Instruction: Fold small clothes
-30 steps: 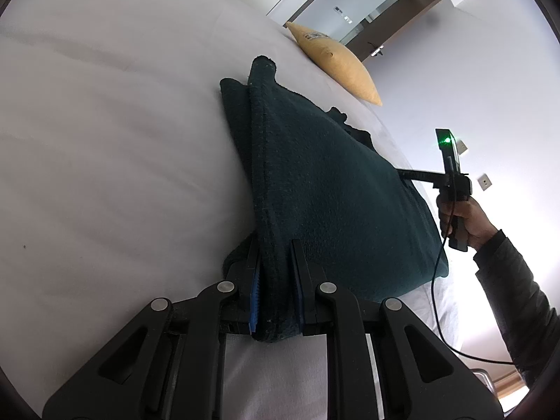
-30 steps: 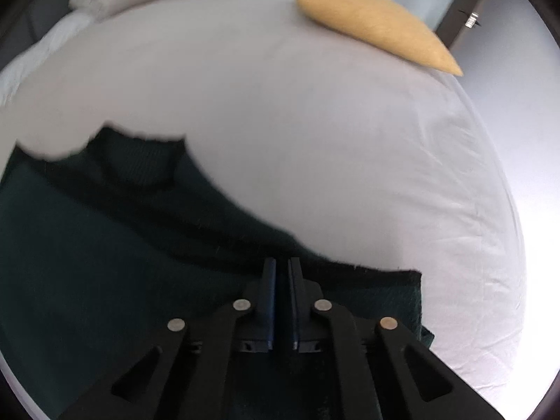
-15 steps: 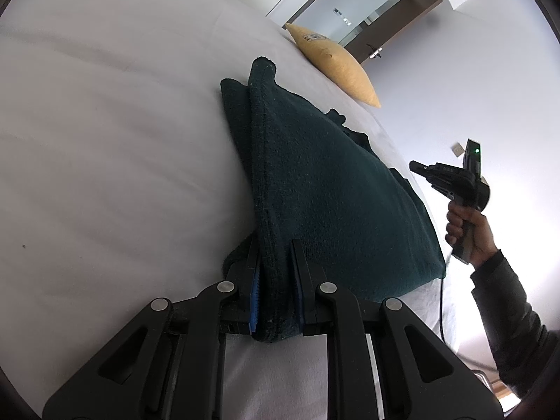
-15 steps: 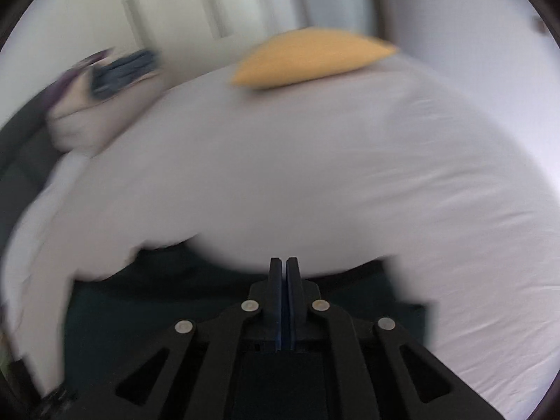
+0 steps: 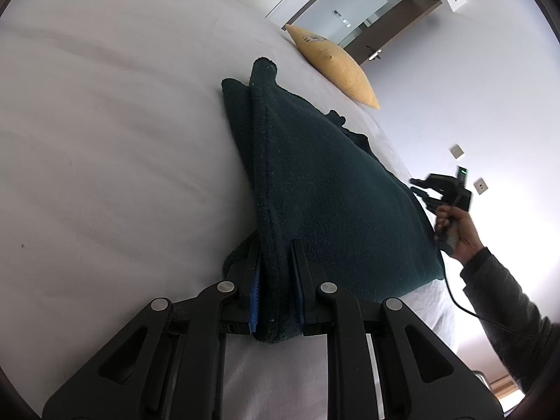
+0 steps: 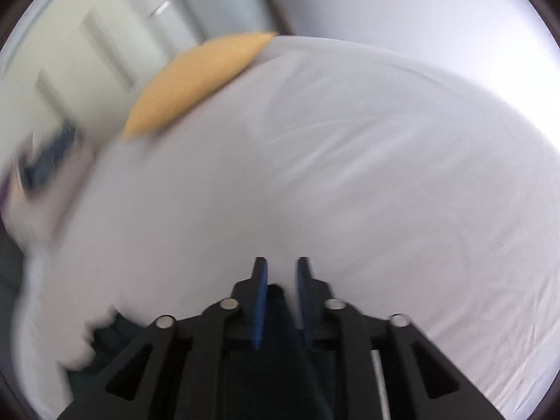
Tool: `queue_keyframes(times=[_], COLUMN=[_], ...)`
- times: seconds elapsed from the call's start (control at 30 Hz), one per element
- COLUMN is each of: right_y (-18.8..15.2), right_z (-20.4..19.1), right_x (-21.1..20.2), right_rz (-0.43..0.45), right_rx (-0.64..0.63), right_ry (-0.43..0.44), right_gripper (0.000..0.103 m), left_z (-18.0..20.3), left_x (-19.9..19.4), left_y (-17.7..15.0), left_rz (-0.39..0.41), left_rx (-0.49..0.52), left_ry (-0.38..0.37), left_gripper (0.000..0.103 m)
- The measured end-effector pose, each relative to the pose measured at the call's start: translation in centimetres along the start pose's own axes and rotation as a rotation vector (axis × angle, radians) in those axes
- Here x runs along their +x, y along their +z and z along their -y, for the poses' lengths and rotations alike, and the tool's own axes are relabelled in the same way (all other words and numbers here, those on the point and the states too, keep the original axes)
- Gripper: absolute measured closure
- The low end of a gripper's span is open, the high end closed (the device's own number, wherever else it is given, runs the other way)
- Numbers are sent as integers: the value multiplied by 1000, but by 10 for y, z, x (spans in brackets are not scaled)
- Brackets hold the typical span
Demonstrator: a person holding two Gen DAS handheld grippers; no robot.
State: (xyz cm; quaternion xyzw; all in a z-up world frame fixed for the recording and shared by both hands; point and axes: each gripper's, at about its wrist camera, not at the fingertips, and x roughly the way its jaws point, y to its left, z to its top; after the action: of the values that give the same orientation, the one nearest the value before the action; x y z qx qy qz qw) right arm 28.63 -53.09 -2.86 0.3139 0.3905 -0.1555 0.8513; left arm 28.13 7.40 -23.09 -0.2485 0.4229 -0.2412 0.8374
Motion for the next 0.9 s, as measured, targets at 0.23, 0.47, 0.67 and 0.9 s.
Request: queue_keyframes(times=[0.23, 0.47, 0.67, 0.9], right_y=[-55, -63, -100, -135], right_z=[-38, 22, 68, 82], right_x=[-31, -66, -149, -135], right_rz=[-185, -85, -75, -162], right_rx=[-226, -120, -102, -141], right_ry=[361, 150, 296, 177], right_gripper=[56, 74, 36, 36], left_z=[0, 1, -4, -2], left_x=[-1, 0, 0, 1], left_y=[0, 2, 4, 7], left_rz=[0, -3, -3, -9], left_rx=[5, -1, -30, -40], left_ry=[3, -3, -38, -47], left_gripper=[87, 87, 87, 87])
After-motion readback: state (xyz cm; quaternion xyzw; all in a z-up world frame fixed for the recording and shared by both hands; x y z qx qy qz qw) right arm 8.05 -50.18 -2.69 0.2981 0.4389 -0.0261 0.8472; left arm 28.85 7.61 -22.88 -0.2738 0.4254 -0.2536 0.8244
